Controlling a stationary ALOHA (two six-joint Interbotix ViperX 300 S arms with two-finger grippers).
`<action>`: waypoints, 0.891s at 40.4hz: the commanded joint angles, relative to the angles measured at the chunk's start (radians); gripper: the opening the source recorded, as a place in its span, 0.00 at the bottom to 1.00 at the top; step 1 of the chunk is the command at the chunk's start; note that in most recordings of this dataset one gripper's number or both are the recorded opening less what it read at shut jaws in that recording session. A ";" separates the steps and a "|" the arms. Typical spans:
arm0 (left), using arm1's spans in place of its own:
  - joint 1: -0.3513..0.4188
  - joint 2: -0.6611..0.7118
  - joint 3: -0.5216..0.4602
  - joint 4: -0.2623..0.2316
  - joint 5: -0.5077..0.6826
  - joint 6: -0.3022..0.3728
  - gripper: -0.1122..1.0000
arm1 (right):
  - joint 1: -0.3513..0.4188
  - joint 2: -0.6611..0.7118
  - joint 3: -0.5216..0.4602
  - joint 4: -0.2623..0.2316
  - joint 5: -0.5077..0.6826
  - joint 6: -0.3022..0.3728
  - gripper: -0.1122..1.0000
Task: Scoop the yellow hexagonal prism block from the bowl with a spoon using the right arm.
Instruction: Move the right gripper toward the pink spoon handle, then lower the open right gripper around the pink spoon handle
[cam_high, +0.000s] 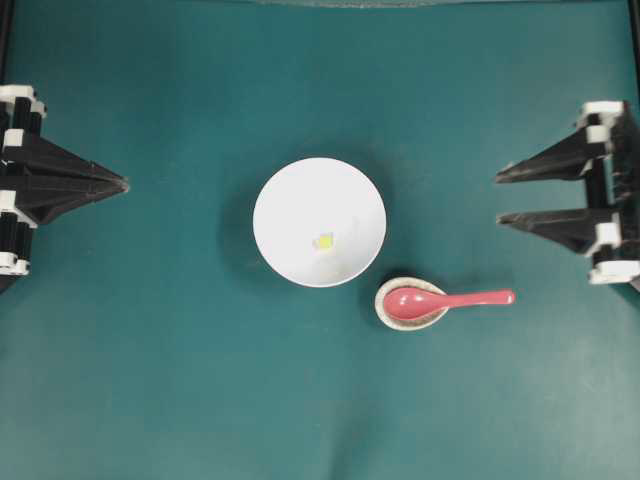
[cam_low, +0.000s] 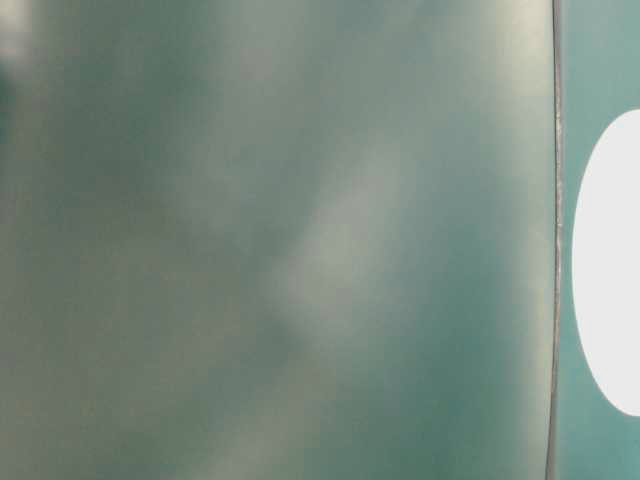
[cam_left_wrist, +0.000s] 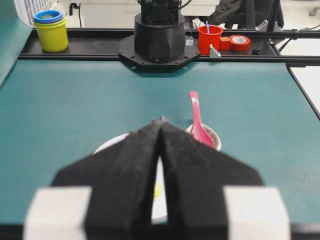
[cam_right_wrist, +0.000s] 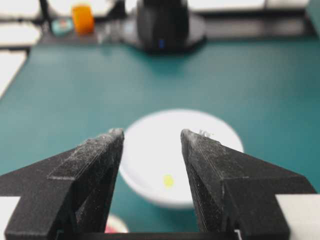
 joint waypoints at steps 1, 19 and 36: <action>0.002 0.006 -0.023 0.003 -0.003 0.000 0.10 | 0.006 0.058 -0.008 0.003 -0.009 0.012 0.60; 0.002 0.011 -0.023 0.003 -0.009 -0.005 0.10 | 0.092 0.330 0.086 0.058 -0.288 0.026 0.60; 0.002 0.014 -0.021 0.003 -0.011 -0.003 0.10 | 0.186 0.508 0.184 0.084 -0.600 0.106 0.59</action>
